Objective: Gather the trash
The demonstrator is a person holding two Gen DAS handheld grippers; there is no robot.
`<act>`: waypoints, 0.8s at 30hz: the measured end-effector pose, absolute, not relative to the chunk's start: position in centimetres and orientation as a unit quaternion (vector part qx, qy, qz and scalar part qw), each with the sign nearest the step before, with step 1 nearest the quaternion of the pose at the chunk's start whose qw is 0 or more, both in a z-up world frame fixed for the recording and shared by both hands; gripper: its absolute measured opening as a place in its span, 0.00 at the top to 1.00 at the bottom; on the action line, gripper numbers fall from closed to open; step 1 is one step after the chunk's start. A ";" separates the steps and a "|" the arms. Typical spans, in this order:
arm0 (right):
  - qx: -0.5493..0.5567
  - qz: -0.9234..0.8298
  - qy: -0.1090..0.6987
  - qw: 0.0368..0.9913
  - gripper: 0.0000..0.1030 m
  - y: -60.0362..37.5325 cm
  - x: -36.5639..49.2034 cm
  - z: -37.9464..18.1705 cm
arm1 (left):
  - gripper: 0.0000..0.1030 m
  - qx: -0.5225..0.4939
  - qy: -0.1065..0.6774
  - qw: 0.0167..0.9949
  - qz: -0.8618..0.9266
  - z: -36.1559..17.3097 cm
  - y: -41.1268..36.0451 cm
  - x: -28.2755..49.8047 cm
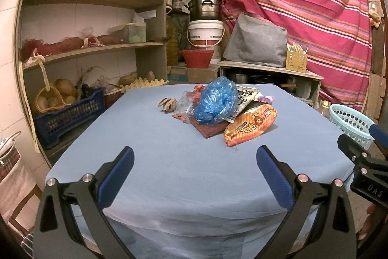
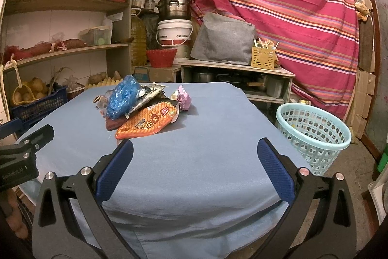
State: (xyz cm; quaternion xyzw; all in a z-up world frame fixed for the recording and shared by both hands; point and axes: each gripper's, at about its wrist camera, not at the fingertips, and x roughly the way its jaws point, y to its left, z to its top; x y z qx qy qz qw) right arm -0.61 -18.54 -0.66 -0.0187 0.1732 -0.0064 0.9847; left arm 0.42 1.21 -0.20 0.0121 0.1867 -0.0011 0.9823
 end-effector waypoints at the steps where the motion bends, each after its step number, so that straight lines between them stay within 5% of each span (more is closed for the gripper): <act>1: -0.019 -0.007 0.173 0.985 0.04 -18.6 -0.6 -0.7 | 0.04 0.012 0.188 0.982 -0.002 -0.4 1.4 0.6; 24: -0.011 -0.014 0.206 0.978 0.04 -19.4 3.7 -0.1 | 0.04 0.008 0.194 0.981 0.003 0.7 1.7 3.4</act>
